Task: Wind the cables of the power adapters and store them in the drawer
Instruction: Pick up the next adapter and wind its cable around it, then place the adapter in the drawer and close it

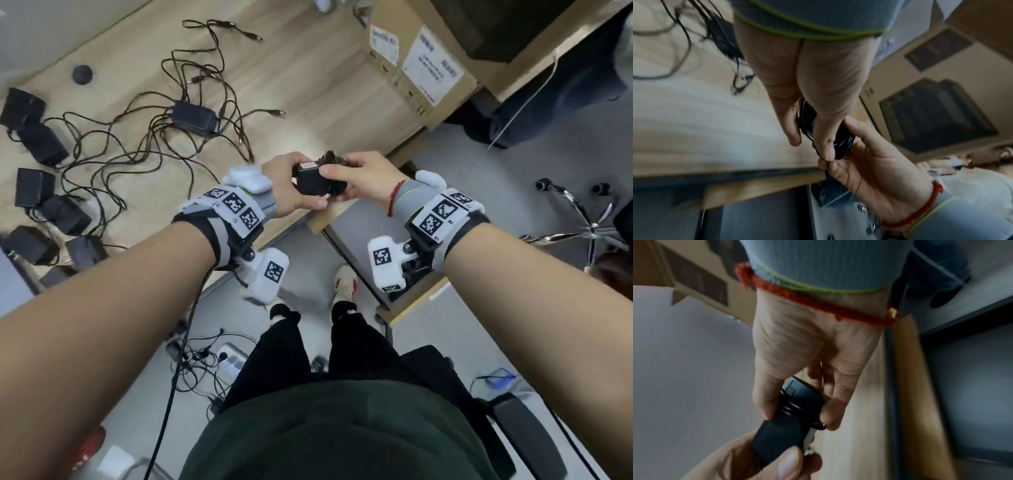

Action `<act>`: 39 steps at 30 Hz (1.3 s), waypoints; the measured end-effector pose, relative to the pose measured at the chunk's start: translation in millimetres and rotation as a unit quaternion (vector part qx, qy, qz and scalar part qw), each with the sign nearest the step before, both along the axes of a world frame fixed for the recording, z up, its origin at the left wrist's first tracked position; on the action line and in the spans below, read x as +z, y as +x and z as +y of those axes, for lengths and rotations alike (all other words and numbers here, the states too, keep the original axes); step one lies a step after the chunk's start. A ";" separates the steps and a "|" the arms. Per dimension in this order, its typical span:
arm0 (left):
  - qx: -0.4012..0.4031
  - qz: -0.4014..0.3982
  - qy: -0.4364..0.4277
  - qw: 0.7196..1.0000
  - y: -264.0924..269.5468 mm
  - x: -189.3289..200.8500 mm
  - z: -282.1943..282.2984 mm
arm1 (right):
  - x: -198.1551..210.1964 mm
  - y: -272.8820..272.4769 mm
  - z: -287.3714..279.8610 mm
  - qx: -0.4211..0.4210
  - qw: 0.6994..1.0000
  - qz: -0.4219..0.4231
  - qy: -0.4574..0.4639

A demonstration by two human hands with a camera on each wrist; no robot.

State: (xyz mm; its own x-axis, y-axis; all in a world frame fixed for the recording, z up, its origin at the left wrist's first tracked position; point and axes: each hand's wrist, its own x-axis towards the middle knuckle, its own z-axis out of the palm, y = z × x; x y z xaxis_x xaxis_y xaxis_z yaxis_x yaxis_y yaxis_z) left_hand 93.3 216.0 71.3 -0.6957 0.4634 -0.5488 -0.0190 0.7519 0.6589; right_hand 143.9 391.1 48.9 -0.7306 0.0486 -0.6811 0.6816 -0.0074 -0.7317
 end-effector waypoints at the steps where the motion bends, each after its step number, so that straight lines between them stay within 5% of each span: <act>1: -0.012 -0.012 0.003 1.000 7.6 -6.7 10.0 | -11.1 9.2 13.4 -0.001 1.000 -0.010 0.013; 11: -0.214 -0.101 -0.071 0.969 93.3 -121.8 108.5 | -115.2 109.9 133.5 0.068 0.979 -0.119 0.153; 14: -0.259 -0.115 -0.121 0.951 116.8 -158.2 122.1 | -149.8 135.7 157.0 0.109 0.952 -0.136 0.251; 24: -0.193 -0.156 -0.120 0.961 157.2 -242.2 144.9 | -262.4 177.5 210.2 0.204 0.844 -0.204 0.452; 34: -0.135 -0.178 -0.078 0.972 169.5 -267.6 176.0 | -313.7 169.4 220.3 0.256 0.817 -0.257 0.447; 39: -0.132 -0.175 -0.085 0.972 168.5 -272.4 186.5 | -316.3 166.9 218.9 0.326 0.775 -0.290 0.456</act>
State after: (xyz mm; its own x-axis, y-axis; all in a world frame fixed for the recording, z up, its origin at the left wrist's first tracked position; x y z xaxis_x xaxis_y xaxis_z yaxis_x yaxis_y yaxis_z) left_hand 261.8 402.6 -201.1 -0.3209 0.4821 -0.8152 -0.0115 0.8587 0.5124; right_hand 310.8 610.0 -267.4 -0.3864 0.4525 -0.8037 0.5386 0.8181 0.2017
